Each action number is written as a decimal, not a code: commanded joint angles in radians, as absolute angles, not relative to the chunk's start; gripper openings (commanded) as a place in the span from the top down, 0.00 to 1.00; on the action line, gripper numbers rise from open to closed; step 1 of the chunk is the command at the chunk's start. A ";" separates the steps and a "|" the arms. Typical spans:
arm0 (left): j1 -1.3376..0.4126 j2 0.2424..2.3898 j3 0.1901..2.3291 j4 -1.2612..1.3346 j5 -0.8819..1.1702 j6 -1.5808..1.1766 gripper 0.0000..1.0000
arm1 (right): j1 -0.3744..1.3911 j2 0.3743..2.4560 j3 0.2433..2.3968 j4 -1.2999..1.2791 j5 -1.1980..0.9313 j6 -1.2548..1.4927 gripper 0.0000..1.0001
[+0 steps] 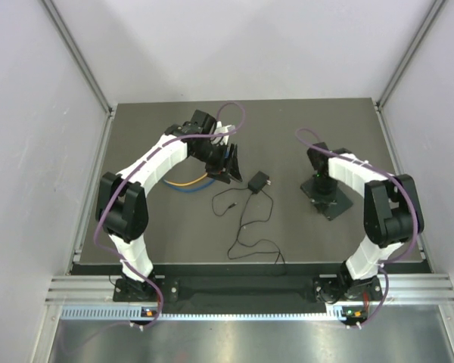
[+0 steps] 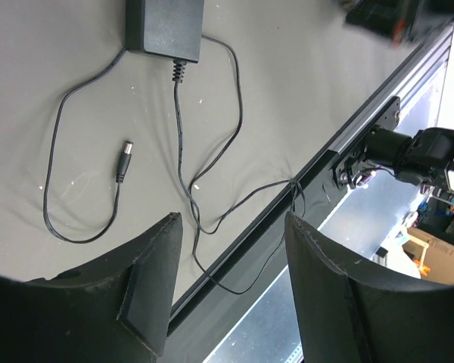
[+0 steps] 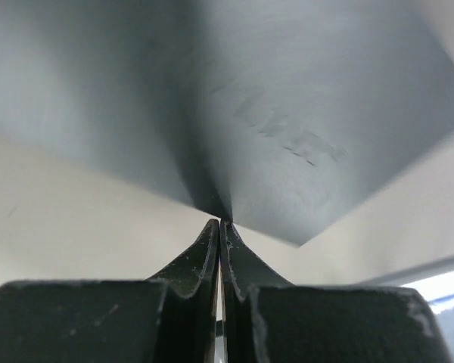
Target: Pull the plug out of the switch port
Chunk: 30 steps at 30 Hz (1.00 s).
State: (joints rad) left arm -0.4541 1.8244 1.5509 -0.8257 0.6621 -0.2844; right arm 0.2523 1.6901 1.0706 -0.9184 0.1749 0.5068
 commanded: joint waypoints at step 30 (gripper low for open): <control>-0.451 1.755 1.605 -0.882 0.615 -0.175 0.39 | -0.284 1.692 1.086 -0.868 0.245 0.644 0.98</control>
